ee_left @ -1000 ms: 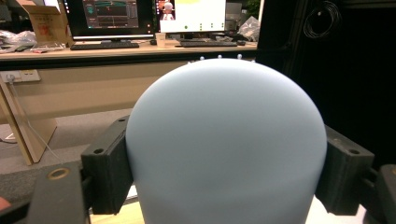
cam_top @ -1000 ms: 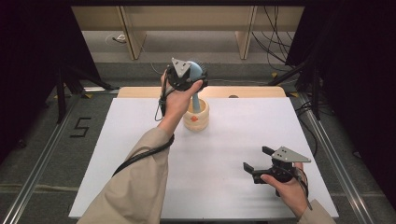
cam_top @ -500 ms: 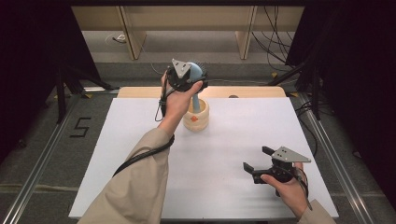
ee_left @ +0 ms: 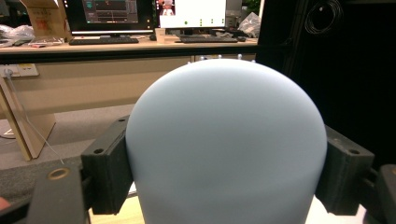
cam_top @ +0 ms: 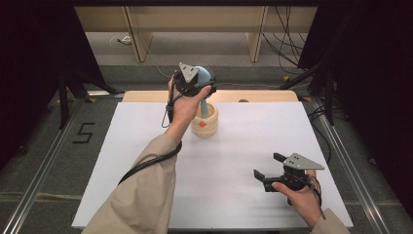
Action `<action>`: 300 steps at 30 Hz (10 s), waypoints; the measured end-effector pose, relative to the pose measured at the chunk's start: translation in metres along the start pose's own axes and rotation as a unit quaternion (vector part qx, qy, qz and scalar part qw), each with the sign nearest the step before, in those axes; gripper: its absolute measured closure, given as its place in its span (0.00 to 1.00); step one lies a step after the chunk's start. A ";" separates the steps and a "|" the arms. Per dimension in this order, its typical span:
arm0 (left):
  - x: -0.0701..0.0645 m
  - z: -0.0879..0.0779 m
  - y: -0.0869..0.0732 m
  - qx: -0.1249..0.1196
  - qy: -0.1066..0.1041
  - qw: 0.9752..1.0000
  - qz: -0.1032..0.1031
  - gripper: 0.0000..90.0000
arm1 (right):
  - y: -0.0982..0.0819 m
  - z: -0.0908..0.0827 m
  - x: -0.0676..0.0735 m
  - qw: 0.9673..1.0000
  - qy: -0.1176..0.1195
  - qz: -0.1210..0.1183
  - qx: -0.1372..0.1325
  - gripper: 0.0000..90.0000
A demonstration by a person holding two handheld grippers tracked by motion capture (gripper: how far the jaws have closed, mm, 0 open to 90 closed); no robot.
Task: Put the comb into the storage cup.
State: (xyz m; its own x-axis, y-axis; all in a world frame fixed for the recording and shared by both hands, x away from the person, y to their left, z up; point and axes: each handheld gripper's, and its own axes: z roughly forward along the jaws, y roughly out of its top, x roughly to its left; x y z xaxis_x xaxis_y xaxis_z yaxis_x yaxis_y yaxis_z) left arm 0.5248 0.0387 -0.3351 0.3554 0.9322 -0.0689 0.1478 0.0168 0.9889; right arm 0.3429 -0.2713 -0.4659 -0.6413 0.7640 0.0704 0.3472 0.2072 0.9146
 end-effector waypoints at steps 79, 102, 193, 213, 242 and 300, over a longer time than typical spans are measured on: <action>-0.002 0.012 -0.028 0.011 -0.008 1.000 -0.003 0.22 | 0.000 0.000 0.000 1.000 -0.001 0.001 0.000 0.01; -0.001 0.014 -0.035 0.011 -0.008 1.000 -0.003 0.22 | 0.000 0.000 0.000 1.000 0.000 0.001 0.000 0.01; 0.013 -0.018 -0.058 0.030 -0.026 0.999 -0.018 0.18 | -0.001 0.002 0.001 1.000 0.003 0.005 0.002 0.01; 0.023 -0.030 -0.059 0.047 -0.047 0.998 -0.011 0.00 | -0.001 0.002 0.001 1.000 0.002 0.004 0.003 0.01; 0.030 -0.065 -0.057 0.056 -0.074 0.996 0.008 0.00 | -0.001 0.002 0.001 1.000 0.000 0.004 0.004 0.01; 0.061 -0.165 -0.102 0.064 -0.106 0.991 0.049 0.00 | 0.002 0.000 -0.003 1.000 -0.008 0.001 0.001 0.01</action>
State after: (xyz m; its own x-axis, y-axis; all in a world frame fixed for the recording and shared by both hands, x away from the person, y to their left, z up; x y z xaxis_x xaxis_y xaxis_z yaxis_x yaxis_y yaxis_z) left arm 0.3791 0.1540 -0.4180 0.5584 0.8295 -0.0122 0.2135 -0.1295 0.9683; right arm 0.3453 -0.2729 -0.4645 -0.6292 0.7745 0.0660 0.3507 0.2071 0.9133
